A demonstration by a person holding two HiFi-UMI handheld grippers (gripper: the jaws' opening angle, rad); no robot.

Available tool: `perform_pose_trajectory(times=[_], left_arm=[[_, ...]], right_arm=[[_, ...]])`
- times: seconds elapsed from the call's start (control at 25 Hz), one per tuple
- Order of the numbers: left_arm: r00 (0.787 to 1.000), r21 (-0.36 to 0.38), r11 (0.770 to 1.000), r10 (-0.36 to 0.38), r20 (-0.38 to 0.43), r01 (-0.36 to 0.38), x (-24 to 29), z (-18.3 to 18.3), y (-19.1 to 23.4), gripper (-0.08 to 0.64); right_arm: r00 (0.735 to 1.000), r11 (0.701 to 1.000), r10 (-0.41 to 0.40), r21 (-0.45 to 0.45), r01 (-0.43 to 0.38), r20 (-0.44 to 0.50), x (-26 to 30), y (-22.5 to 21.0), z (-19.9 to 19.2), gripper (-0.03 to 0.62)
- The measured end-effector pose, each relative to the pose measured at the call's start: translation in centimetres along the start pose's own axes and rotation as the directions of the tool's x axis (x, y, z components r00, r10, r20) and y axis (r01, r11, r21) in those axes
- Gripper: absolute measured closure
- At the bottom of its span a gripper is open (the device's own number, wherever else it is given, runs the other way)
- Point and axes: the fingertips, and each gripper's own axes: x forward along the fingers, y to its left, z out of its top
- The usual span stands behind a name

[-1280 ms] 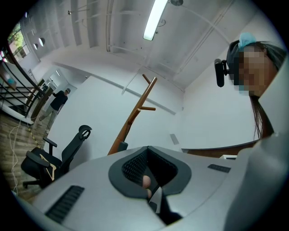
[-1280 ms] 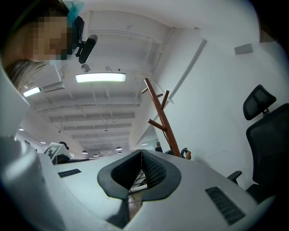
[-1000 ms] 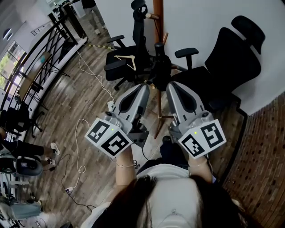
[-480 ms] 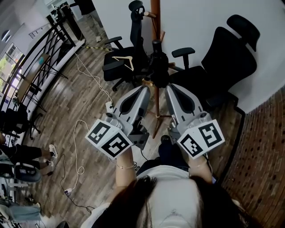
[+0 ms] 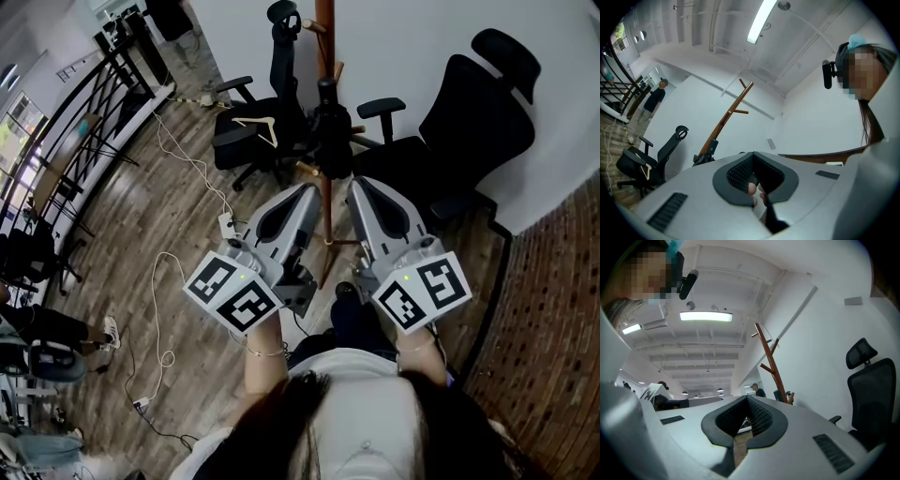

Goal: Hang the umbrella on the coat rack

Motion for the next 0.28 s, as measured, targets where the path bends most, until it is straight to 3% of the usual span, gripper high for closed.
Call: perform_pose_trajectory(times=[0.28], left_arm=[[1.000, -0.017, 1.000, -0.010, 0.009, 0.010, -0.15, -0.01, 0.12, 0.552]], right_arm=[[1.000, 1.000, -0.006, 0.003, 0.006, 0.005, -0.05, 0.15, -0.09, 0.557]])
